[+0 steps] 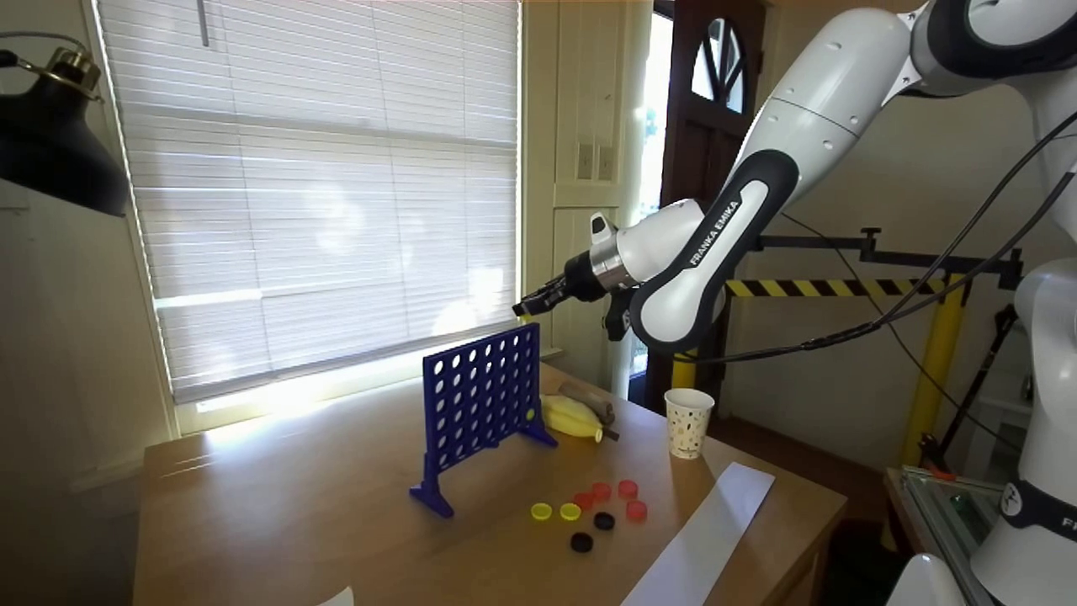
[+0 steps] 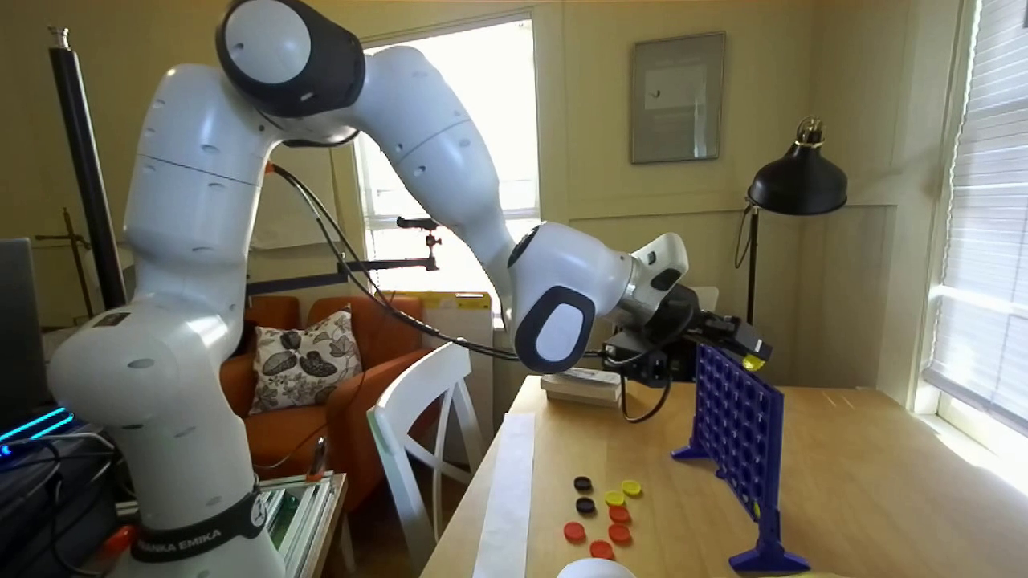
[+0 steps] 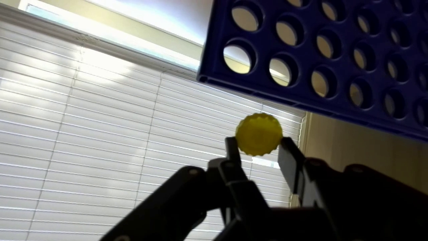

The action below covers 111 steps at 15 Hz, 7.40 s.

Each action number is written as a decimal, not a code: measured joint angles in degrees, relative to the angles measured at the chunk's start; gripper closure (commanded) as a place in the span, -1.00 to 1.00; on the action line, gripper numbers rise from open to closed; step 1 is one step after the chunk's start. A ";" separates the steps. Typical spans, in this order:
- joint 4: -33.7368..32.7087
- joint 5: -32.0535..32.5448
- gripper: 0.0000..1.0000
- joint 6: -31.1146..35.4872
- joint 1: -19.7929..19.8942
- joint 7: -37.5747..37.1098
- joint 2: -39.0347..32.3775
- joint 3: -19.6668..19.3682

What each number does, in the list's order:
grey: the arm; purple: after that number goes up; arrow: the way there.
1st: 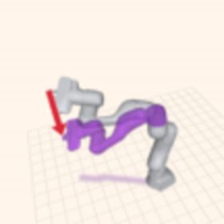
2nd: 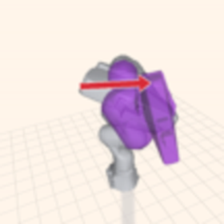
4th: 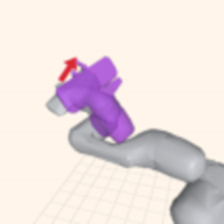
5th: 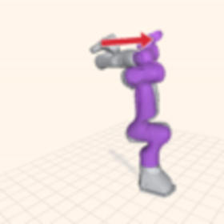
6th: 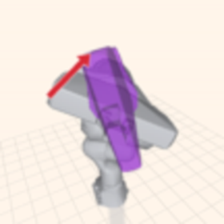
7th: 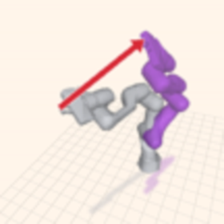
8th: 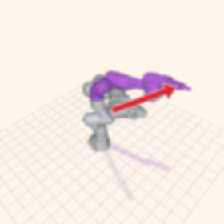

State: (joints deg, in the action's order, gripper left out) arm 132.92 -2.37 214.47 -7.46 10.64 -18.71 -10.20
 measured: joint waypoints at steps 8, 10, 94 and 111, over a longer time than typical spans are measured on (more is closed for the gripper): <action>-1.04 0.09 0.80 1.00 1.47 1.11 -1.48 2.00; -1.48 0.12 0.80 1.55 1.48 1.38 -2.12 2.11; -3.10 -0.47 0.80 9.19 1.50 5.07 -7.51 2.45; -2.59 -1.06 -1.00 9.74 1.46 5.07 -7.49 2.38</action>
State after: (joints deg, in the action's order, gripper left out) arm 130.33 -3.43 224.21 -6.00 15.70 -26.21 -7.83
